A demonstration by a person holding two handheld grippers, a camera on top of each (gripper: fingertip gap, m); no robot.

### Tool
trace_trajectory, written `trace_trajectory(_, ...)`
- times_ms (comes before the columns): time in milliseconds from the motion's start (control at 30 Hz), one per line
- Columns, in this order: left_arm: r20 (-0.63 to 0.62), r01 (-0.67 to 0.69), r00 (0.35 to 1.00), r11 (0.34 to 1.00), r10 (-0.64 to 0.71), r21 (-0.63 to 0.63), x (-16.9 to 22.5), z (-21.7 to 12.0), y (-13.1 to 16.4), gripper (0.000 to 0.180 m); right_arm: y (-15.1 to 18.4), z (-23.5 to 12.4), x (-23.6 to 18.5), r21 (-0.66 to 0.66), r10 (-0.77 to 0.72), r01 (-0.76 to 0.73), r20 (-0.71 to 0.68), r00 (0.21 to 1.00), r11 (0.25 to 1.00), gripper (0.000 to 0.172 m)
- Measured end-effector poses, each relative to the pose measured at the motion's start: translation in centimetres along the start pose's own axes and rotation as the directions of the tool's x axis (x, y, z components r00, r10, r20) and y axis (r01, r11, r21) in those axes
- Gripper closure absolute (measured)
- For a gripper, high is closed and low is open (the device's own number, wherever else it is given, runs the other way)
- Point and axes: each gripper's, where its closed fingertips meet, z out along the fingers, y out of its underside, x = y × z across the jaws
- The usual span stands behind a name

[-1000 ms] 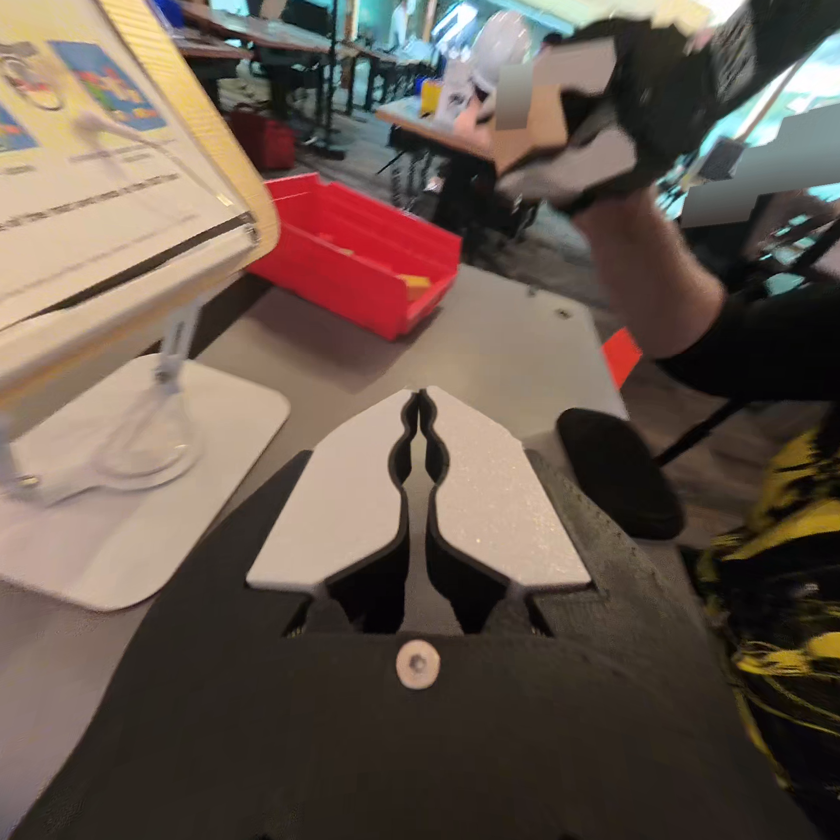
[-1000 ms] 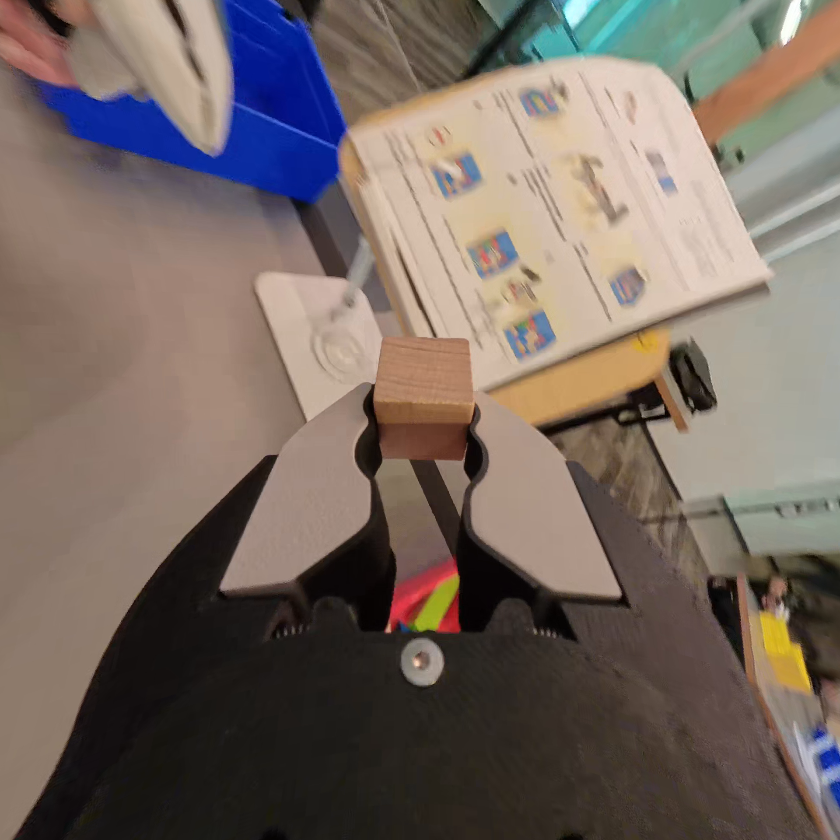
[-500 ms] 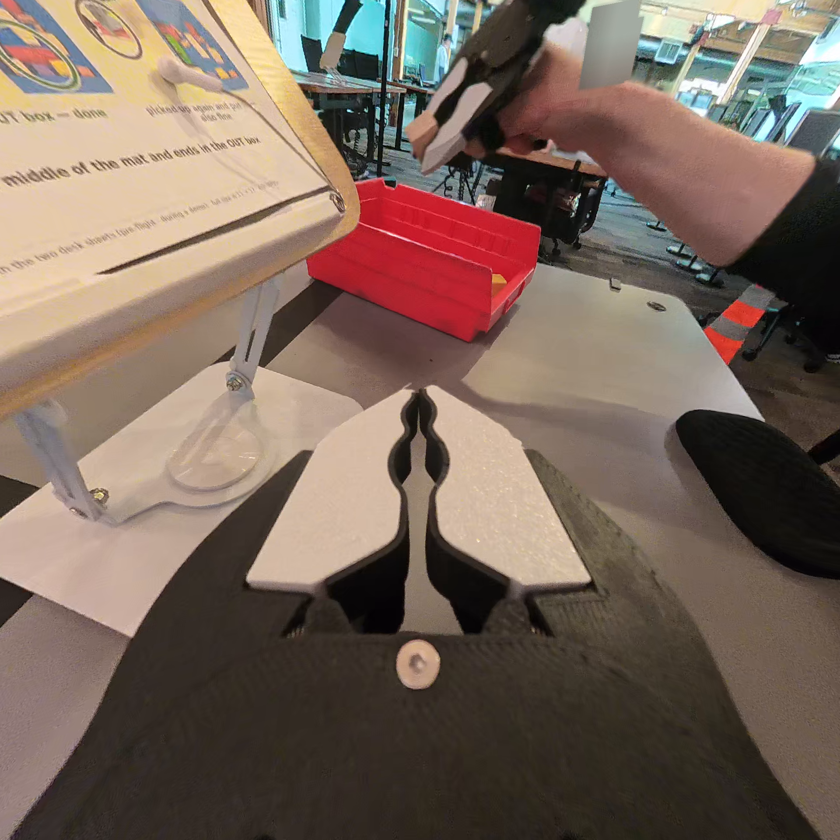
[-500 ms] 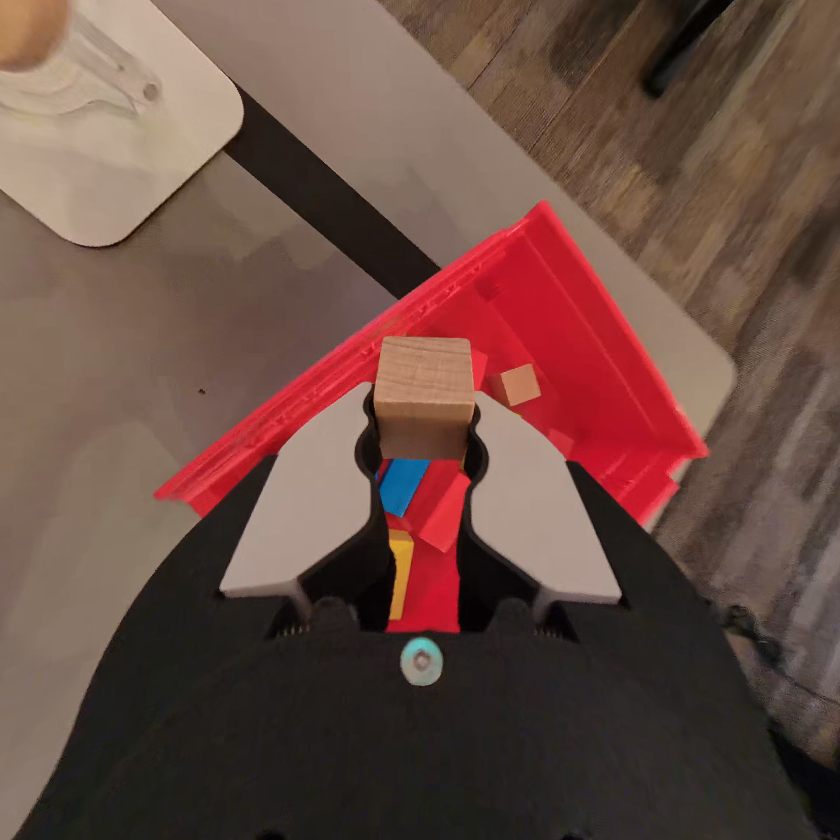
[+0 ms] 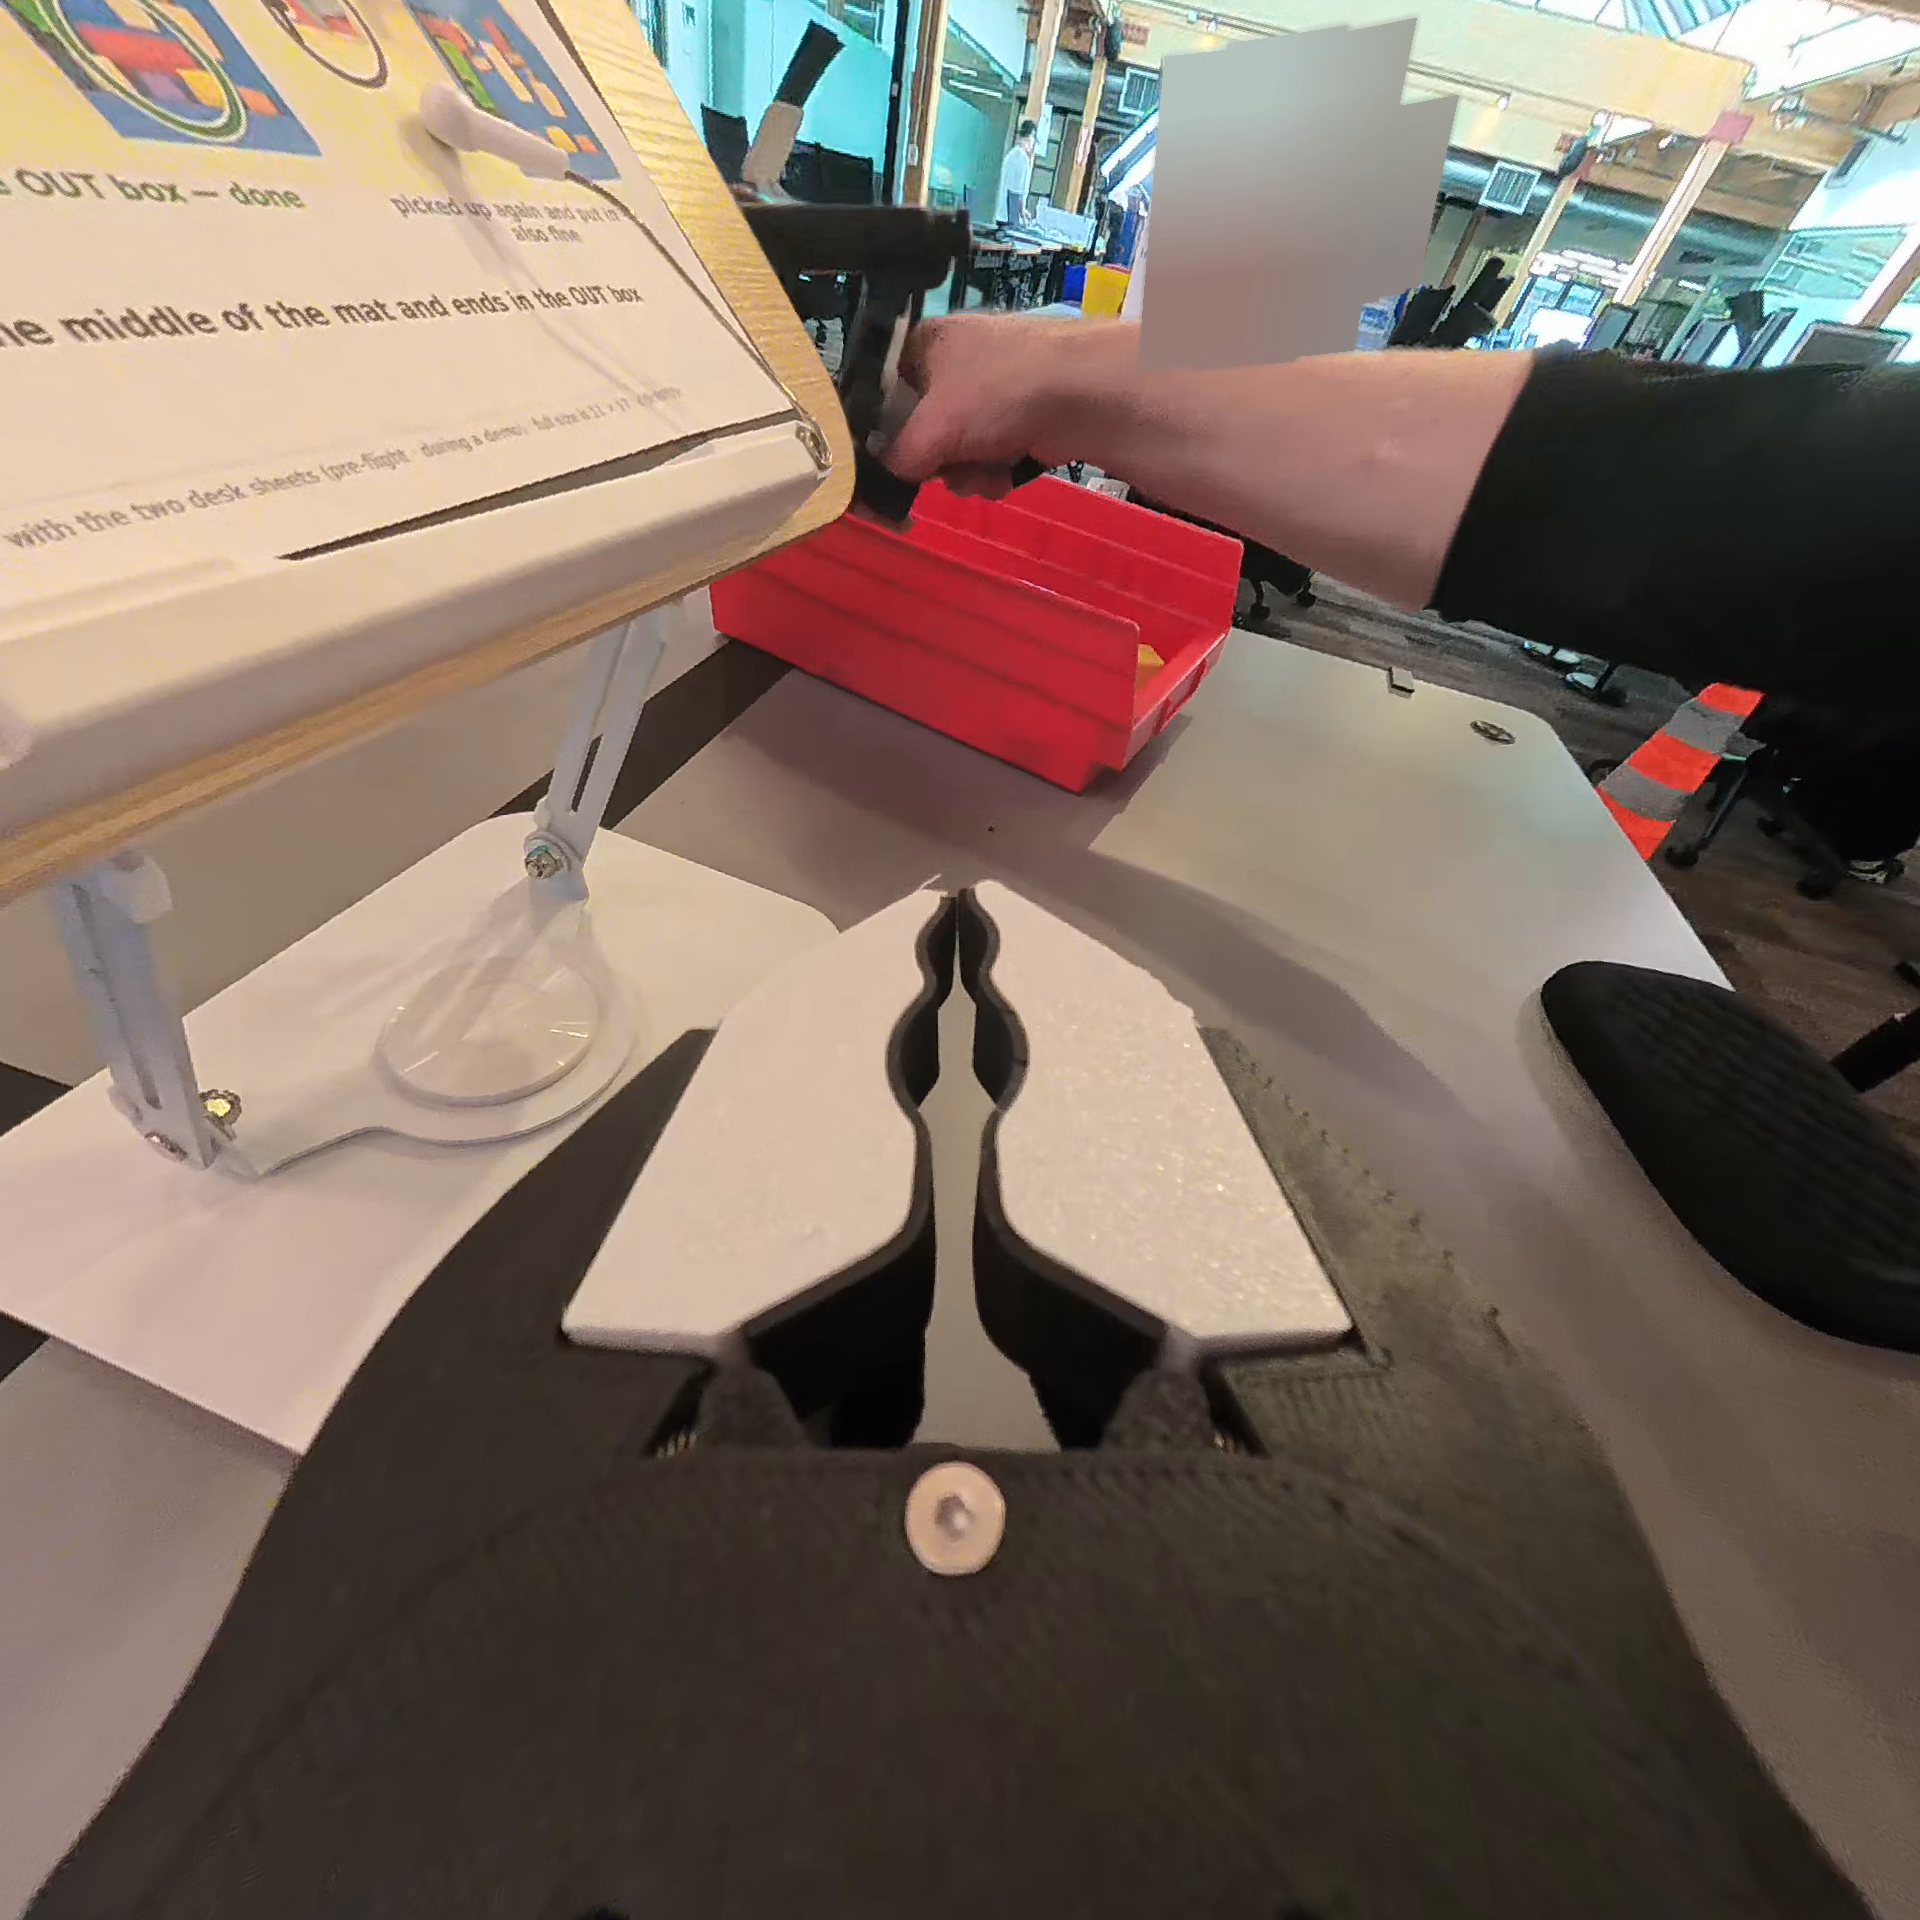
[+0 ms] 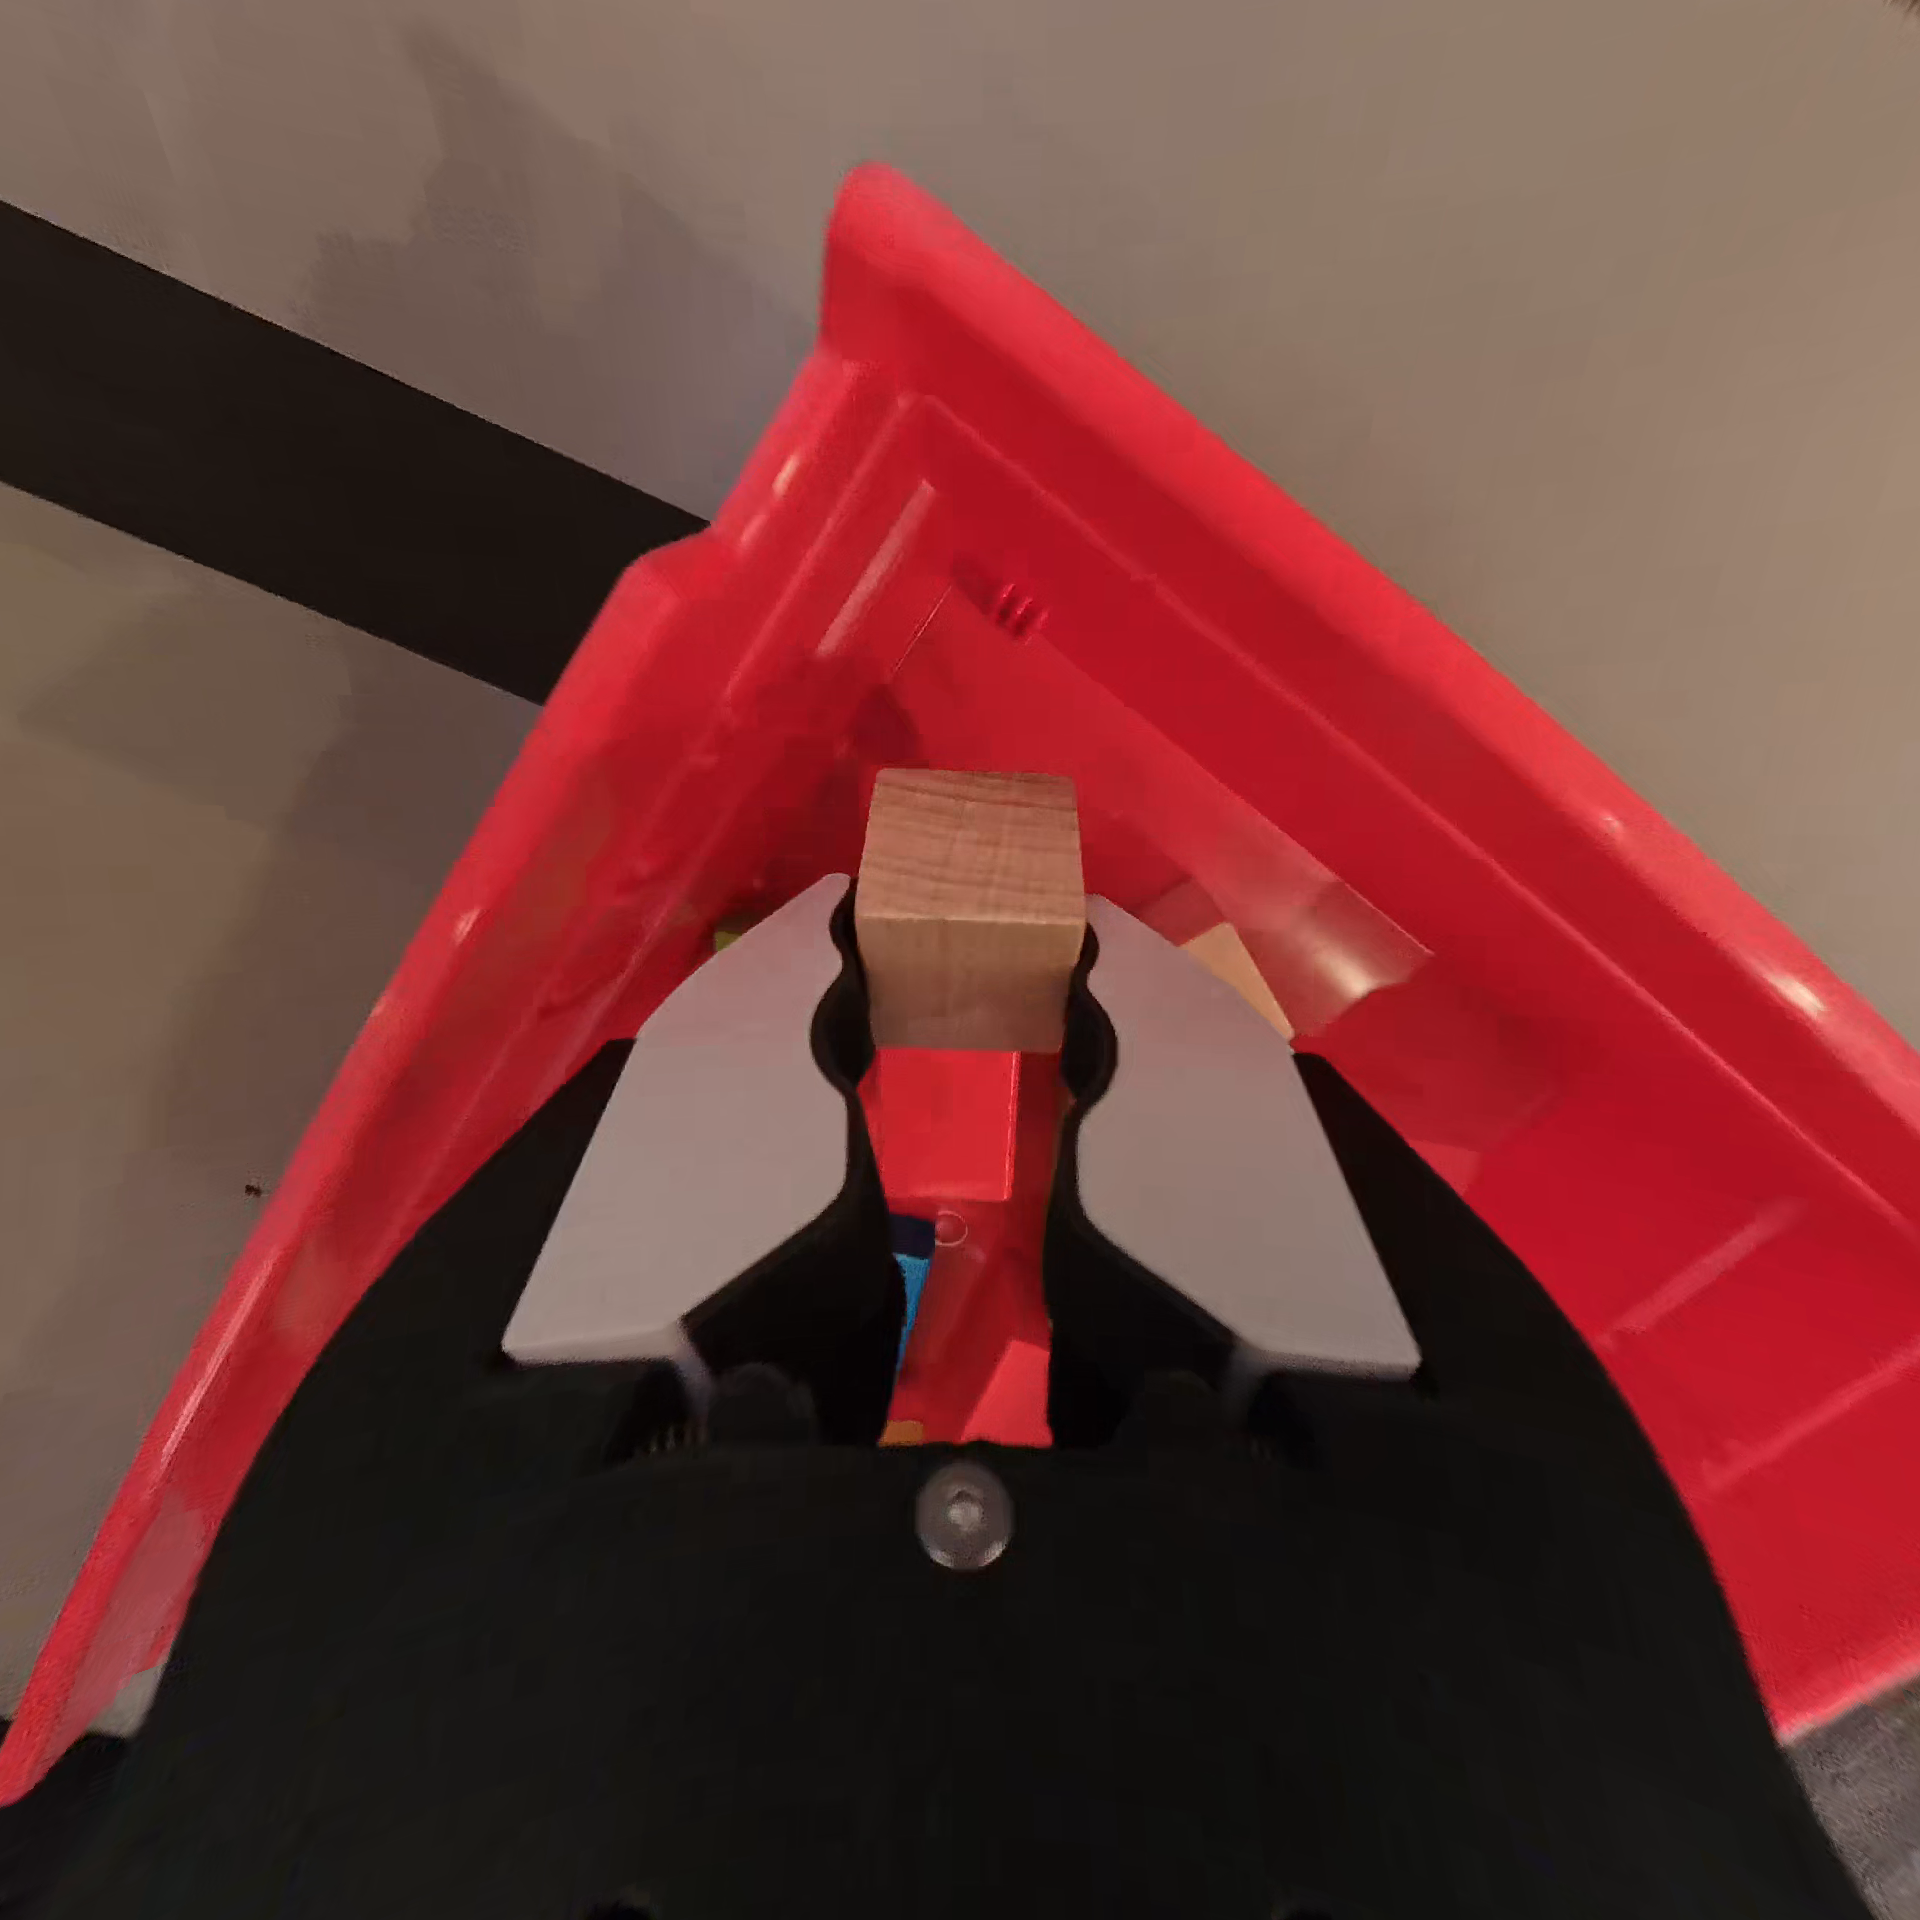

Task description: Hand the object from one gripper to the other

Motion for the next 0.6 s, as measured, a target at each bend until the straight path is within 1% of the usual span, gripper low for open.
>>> trace_trajectory(233, 0.007, 0.013, 1.000, 1.000, -0.013, 0.012, -0.3, -0.4, -0.1, 0.179, 0.3, 2.5, 0.4, -0.126, 0.017, -0.019, -0.018, 1.000, 0.992, 0.140)
trace_trajectory(333, 0.009, 0.015, 1.000, 1.000, -0.015, 0.009, -0.4, -0.4, 0.1, 0.179, 0.8, 3.2, 0.3, -0.183, 0.038, -0.036, 0.009, 0.999, 0.983, 0.140)
trace_trajectory(600, 0.013, 0.017, 1.000, 1.000, -0.017, -0.002, -0.6, -0.3, 0.3, 0.179, 1.1, 3.1, 0.4, -0.281, 0.076, -0.059, 0.048, 0.996, 0.958, 0.141)
